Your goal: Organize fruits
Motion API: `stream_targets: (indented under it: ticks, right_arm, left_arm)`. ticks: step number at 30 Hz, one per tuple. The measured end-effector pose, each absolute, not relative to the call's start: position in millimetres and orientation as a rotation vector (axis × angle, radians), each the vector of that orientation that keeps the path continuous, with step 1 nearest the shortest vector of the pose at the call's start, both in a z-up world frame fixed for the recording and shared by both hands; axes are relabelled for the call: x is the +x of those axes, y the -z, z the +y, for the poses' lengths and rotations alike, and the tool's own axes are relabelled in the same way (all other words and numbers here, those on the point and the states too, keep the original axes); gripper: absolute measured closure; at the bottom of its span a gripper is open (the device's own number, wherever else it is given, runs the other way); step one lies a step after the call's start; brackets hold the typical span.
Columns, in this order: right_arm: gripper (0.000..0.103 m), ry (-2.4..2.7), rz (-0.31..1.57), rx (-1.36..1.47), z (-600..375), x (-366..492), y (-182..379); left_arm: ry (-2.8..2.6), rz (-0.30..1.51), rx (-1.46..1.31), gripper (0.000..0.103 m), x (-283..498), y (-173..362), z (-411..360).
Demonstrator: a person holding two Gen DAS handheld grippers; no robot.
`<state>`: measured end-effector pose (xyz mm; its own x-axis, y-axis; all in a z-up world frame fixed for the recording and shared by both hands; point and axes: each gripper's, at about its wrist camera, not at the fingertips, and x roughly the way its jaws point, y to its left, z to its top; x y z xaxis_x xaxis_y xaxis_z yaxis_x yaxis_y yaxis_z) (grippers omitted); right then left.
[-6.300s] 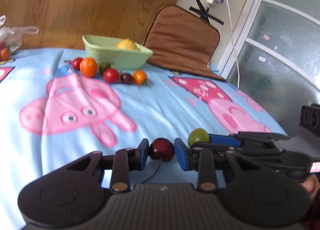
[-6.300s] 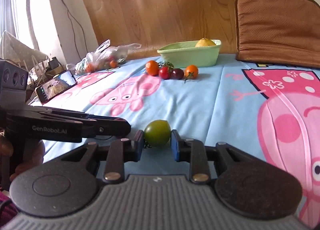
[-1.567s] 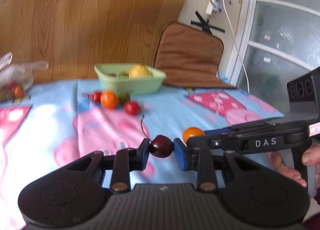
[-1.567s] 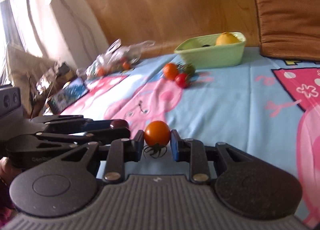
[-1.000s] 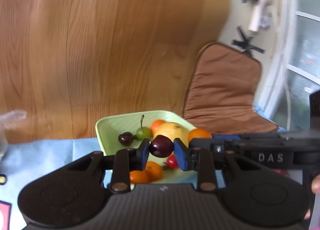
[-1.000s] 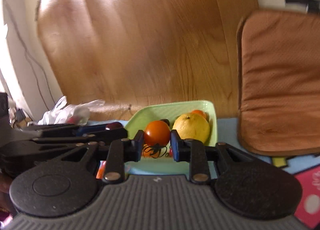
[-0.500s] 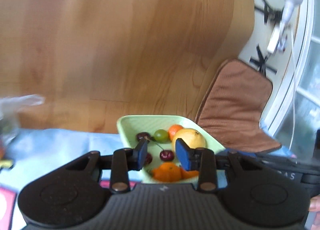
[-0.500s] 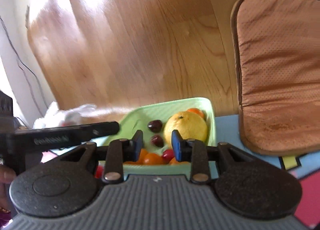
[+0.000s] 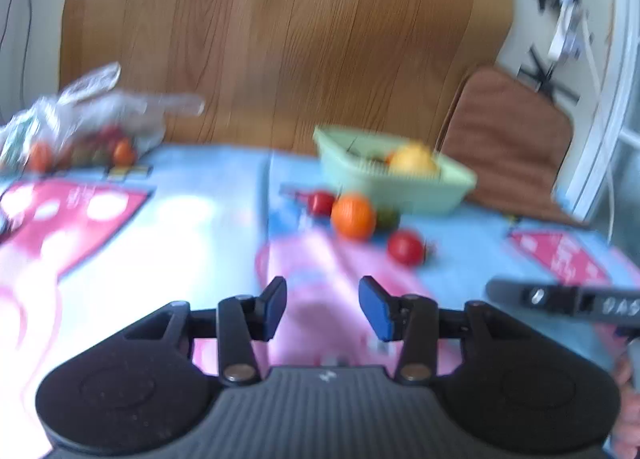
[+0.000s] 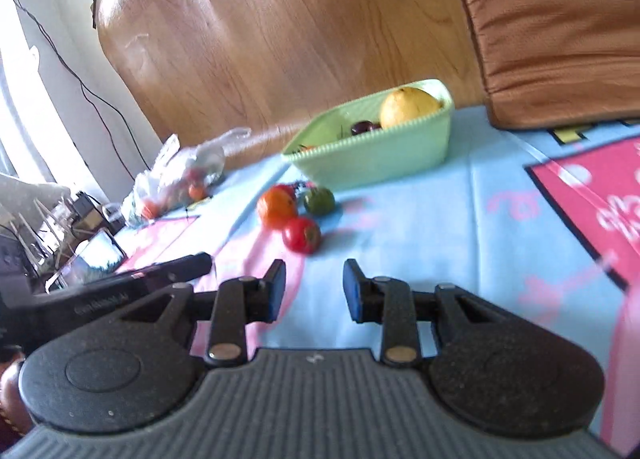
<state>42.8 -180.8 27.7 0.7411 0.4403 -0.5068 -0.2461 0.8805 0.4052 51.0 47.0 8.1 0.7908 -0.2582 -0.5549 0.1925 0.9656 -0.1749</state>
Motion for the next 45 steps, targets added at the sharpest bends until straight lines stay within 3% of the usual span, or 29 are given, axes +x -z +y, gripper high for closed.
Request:
stream_targets:
  ticks: [20, 24, 35, 45]
  right_arm:
    - [0.069, -0.294, 0.552, 0.272, -180.5, -4.1, -23.3]
    - [0.058, -0.304, 0.552, 0.275, -180.6, -3.5, -23.4]
    - [0.058, -0.302, 0.536, 0.279, -180.1, -6.1, -24.2]
    - [0.058, -0.254, 0.526, 0.274, -179.4, -7.9, -25.0]
  left_arm:
    - [0.128, 0.533, -0.031, 0.062, 25.8, -11.1, 37.5]
    - [0.135, 0.543, -0.031, 0.062, 27.7, -10.3, 37.2]
    - [0.184, 0.527, -0.028, 0.062, 26.1, -11.2, 36.7]
    - [0.255, 0.473, -0.049, 0.054, 17.8, -15.7, 39.5]
